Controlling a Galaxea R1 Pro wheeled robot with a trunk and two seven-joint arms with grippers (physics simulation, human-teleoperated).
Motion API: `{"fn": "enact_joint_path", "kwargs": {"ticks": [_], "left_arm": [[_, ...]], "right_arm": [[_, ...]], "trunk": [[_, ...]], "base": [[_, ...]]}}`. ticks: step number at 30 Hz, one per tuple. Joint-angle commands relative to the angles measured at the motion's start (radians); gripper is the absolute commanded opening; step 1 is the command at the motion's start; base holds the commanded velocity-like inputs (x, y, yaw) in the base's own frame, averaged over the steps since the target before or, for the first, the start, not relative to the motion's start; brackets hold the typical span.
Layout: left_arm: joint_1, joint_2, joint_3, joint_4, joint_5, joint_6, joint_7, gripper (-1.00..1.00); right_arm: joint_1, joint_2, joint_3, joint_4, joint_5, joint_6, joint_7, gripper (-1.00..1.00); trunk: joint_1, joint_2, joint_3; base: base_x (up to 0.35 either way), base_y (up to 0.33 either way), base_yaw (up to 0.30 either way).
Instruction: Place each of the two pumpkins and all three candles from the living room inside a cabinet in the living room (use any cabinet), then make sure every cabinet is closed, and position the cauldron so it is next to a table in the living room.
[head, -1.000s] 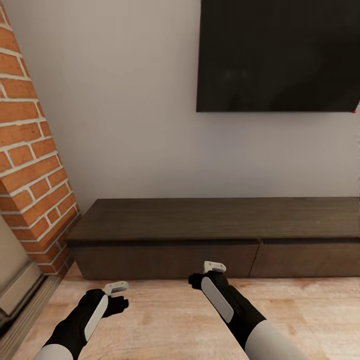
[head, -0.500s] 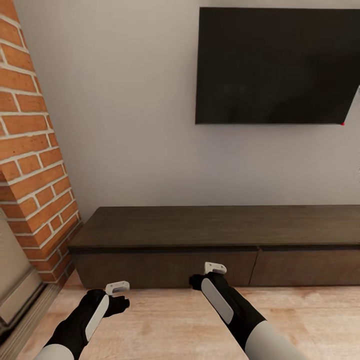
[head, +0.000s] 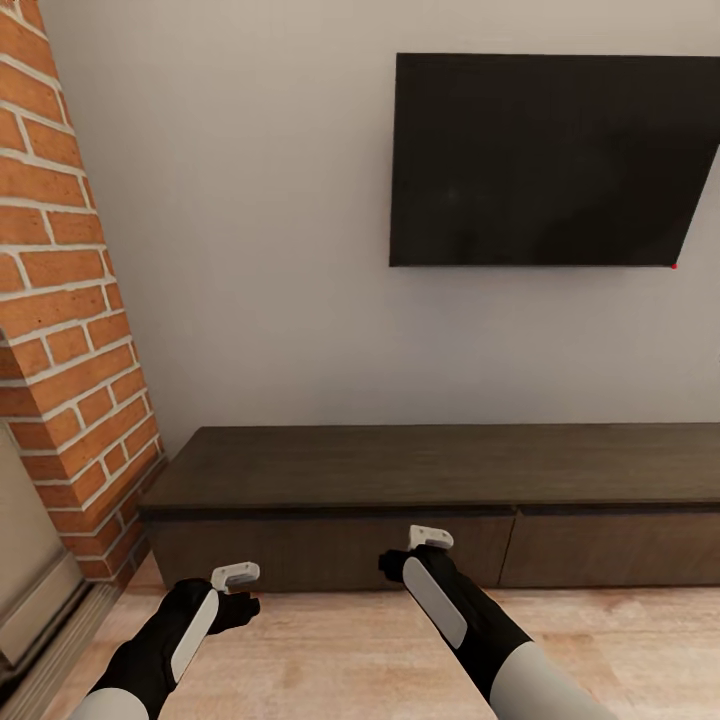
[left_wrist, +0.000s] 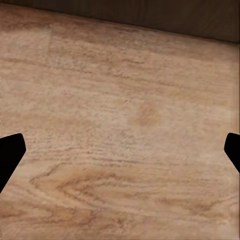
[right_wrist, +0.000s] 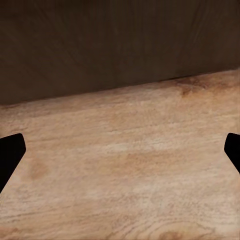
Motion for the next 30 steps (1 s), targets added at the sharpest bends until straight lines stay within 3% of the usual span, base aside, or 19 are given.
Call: {"fn": "enact_joint_path", "kwargs": {"ticks": [1, 30], "left_arm": [[0.000, 0.001, -0.004, -0.001, 0.011, 0.004, 0.009, 1.00], [0.000, -0.001, -0.003, -0.001, 0.008, 0.004, 0.009, 1.00]], "right_arm": [[-0.001, 0.000, 0.003, -0.001, -0.008, 0.002, -0.009, 1.00], [-0.001, -0.002, 0.003, 0.005, -0.008, 0.002, -0.008, 1.00]], "trunk": [[-0.004, 0.007, 0.002], [-0.115, 0.210, 0.093]], "base": [[0.000, 0.000, 0.000], [0.000, 0.000, 0.000]]}}
